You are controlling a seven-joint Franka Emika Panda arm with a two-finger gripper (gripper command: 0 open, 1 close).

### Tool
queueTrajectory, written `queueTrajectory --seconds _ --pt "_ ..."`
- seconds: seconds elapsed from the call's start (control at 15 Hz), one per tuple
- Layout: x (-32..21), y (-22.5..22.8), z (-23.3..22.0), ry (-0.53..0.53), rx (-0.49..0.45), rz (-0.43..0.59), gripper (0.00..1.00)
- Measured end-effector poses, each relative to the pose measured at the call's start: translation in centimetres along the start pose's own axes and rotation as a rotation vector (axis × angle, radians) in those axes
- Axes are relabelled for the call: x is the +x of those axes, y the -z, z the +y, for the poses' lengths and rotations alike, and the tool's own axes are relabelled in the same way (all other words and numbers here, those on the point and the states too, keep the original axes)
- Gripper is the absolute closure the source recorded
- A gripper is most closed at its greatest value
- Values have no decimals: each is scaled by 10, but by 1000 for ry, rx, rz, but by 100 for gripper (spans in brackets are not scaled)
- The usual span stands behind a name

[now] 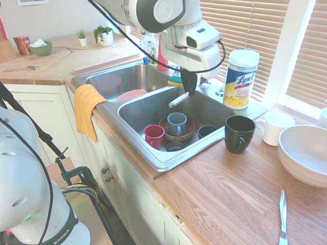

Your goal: Put the fork into the sink

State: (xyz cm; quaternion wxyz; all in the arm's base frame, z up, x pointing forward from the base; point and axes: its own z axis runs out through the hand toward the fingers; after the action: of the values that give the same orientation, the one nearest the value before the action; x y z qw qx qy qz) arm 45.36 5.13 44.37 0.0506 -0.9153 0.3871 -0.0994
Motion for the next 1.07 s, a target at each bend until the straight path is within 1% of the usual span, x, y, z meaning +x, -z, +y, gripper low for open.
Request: queueTrajectory --seconds 0.2,0.4,0.53,0.73,1.07 --pt "-11 -60 -36 -5 -19 -20 100" --pt "-24 -126 -53 1 -52 -51 100" --pt "-35 -163 -59 24 -68 -76 100" --pt "-38 -208 -64 43 -90 -91 100" --pt "-29 -266 -61 40 -137 -113 100"
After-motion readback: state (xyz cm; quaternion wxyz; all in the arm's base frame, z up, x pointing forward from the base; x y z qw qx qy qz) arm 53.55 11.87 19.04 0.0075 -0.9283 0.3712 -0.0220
